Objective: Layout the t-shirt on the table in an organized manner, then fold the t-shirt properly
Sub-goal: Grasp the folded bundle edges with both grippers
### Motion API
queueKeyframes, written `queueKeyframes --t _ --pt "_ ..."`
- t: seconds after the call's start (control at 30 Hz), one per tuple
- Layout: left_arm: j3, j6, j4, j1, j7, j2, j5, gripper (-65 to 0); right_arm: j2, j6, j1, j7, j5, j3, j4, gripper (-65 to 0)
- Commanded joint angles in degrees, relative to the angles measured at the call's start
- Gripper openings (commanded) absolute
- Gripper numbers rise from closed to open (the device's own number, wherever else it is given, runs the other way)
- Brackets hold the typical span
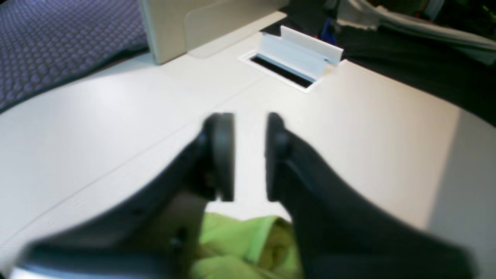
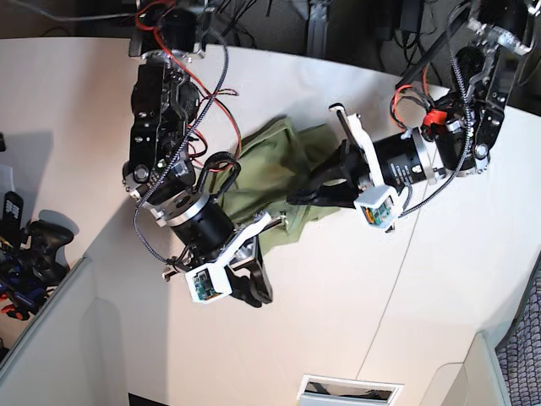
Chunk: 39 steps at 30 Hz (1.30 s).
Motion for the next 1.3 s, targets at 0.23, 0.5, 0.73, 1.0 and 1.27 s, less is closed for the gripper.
queueKeyframes --t 0.23,0.5,0.73,1.0,1.27 --pt "3.4 2.2 -15.8 -12.0 -5.8 6.5 8.0 -65.0 0.0 0.0 3.6 1.8 -0.2 -1.9 -11.3 -65.0" --pt "3.4 2.3 -28.2 -15.1 -6.7 6.6 12.7 -65.0 0.1 0.0 5.9 8.7 -7.8 -5.0 -25.9 -65.0" --pt "3.3 2.3 -38.7 -13.9 -15.0 3.9 16.8 -65.0 0.0 0.0 7.5 11.0 -9.2 -5.0 -36.7 -65.0" --pt "3.3 2.4 -42.4 -13.9 -17.4 3.9 17.2 -65.0 0.0 0.0 7.3 11.0 -9.2 -5.0 -41.2 -65.0" --pt "-1.7 1.4 -33.4 -14.3 -15.1 3.9 14.8 -65.0 0.1 0.0 7.3 10.9 -4.9 -5.0 -32.7 -65.0"
